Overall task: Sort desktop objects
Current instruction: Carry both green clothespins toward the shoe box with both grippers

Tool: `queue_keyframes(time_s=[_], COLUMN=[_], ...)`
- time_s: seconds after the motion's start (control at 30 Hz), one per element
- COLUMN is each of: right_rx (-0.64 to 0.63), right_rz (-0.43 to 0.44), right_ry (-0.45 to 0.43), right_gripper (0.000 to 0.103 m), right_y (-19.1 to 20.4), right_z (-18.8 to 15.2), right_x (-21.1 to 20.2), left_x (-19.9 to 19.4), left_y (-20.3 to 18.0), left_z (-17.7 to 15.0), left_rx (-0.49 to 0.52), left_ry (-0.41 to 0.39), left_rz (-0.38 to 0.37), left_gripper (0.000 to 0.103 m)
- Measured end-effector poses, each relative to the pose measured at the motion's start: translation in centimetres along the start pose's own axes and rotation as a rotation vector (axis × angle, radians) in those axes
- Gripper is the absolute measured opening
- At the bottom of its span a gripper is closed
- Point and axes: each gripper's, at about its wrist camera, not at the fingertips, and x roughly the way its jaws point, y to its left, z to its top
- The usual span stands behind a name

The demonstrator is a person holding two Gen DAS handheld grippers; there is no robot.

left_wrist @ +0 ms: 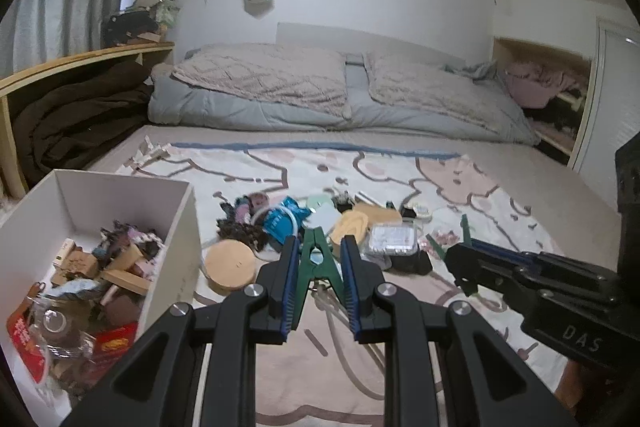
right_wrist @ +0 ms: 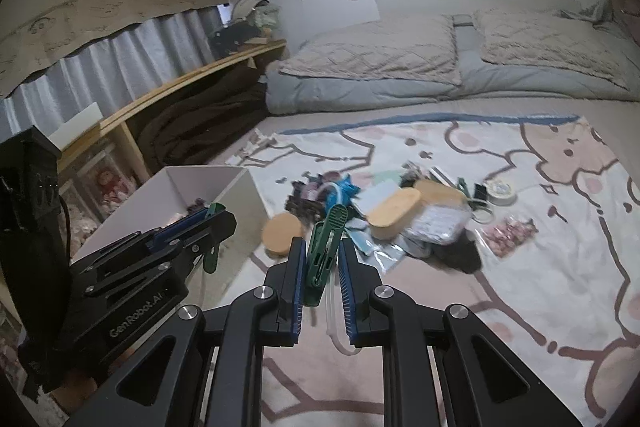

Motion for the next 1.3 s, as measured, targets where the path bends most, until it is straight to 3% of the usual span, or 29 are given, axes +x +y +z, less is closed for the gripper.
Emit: queue_keyframes(time_s=[0.13,0.57,0.97,1.3], right_rx=[0.007,-0.021,-0.086,-0.122], right_rz=[0.032,0.103,0.180,0.201], right_ry=[-0.026,-0.048,-0.014,0.023], right_gripper=[0.017,0.017,0.017,0.017], right_y=[1.4,6.1,10.9,13.5], right_z=[1.1,3.1,3.5,3.3], right_x=[-0.2,0.5,2.5,4.8], left_x=[-1.4,-4.7,-5.7,-5.8], left_y=[1.8,10.2,16.1,19.2], left_z=[0.8,1.8,1.0,0.1], left_rx=[-0.034,-0.161,-0.209,-0.229], left_ry=[-0.026,-0.110,-0.090,-0.059], left_rz=[0.018,0.242,0.427,0.508], left_gripper=[0.021,0.021,0.021,0.021])
